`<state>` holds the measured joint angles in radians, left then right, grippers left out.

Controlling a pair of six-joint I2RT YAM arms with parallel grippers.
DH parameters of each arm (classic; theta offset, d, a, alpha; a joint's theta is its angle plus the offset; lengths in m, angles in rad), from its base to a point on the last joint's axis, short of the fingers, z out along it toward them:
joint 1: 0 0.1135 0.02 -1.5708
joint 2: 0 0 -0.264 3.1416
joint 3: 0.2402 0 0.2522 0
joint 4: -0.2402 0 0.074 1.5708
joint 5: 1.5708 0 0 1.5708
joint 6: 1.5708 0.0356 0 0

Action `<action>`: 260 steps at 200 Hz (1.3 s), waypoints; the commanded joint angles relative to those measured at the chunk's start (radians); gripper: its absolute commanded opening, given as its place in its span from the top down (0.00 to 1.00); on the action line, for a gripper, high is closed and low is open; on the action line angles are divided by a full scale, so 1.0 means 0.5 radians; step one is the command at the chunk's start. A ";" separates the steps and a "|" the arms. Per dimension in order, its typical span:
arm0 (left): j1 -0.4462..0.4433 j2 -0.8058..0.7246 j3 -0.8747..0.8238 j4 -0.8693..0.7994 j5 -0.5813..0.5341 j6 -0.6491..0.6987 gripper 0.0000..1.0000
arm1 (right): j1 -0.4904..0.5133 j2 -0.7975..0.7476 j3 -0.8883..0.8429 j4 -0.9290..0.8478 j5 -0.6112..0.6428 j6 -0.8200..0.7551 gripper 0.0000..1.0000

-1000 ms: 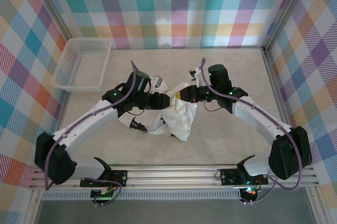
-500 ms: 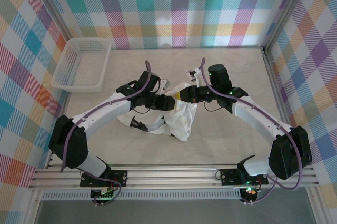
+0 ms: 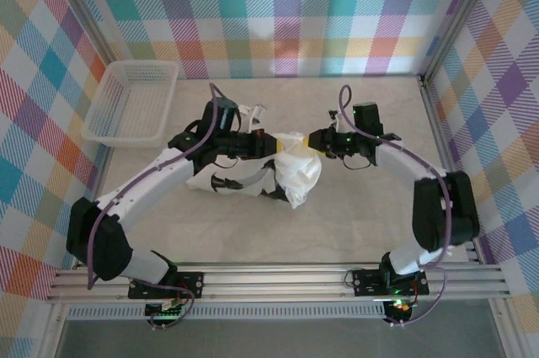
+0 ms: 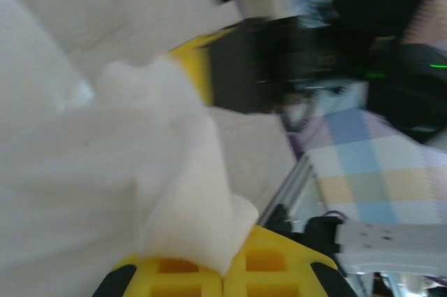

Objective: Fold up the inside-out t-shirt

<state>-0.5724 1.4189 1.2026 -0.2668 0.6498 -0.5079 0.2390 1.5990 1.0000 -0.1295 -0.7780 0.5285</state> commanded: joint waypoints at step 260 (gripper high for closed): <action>0.090 0.149 -0.147 -0.038 -0.283 0.263 0.92 | 0.363 -0.741 0.121 0.545 0.117 0.972 1.00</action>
<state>-0.5571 1.4609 1.1519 -0.2886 0.5629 -0.4461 0.4625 1.2556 1.0790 -0.1452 -0.5632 0.8356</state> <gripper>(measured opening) 0.052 0.050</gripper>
